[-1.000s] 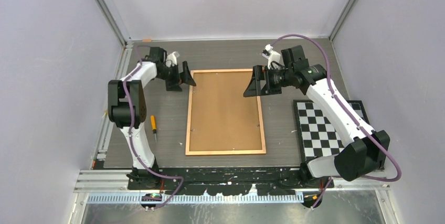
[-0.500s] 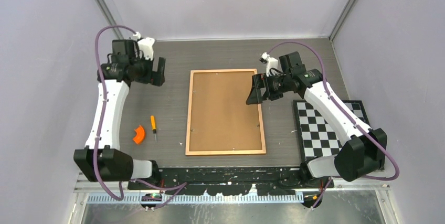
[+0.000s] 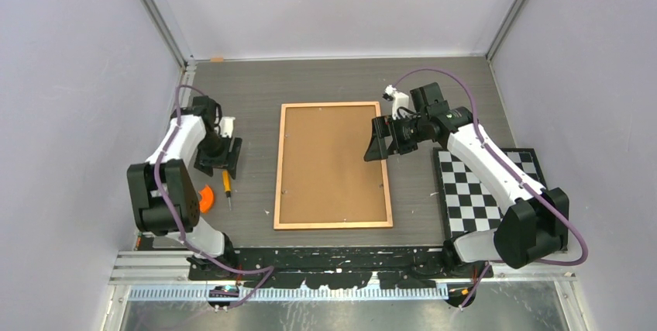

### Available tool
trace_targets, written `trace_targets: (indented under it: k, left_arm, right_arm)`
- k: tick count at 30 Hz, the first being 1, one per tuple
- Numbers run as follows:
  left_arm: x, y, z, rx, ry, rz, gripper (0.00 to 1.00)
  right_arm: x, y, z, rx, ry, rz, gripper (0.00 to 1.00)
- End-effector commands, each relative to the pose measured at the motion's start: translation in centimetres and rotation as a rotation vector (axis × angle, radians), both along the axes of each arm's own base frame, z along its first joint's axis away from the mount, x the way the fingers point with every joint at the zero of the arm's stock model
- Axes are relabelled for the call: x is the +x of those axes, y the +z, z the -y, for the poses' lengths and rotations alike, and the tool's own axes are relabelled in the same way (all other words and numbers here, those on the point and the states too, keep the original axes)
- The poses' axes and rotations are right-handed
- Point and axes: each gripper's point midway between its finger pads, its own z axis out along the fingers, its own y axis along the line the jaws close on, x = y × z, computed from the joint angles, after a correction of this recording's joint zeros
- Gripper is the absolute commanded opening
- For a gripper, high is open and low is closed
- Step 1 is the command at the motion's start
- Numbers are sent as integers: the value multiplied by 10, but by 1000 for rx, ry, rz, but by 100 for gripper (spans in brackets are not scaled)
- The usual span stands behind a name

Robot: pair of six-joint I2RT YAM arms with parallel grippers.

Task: Take the photo out of the frame

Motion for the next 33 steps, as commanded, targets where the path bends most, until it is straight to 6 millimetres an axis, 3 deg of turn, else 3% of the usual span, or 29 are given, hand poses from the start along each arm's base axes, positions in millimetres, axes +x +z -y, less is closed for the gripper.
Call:
trace_targets:
  k: [1, 15, 19, 22, 23, 25, 27, 33]
  left_arm:
    - [16, -18, -13, 67, 71, 13, 69]
    - [24, -76, -6, 27, 158, -159, 51]
    - [29, -77, 20, -110, 211, -197, 32]
    - [42, -70, 33, -185, 250, -175, 9]
    - [47, -66, 37, -204, 255, -163, 2]
    - [59, -52, 46, -256, 262, -119, 0]
    - [75, -26, 57, -337, 270, -34, 0]
    - [110, 100, 117, -778, 291, 326, 0]
  right_arm:
    - [1, 15, -4, 42, 24, 68, 100]
    - [-1, 5, -10, 67, 40, 11, 100]
    - [3, 1, -15, 78, 47, -20, 100]
    - [7, 4, -21, 104, 52, -52, 100]
    - [10, 7, -24, 113, 50, -61, 100]
    - [16, 11, -28, 128, 46, -70, 100]
    - [24, 21, -34, 153, 41, -61, 100]
    - [53, 72, -67, 302, 40, 15, 100]
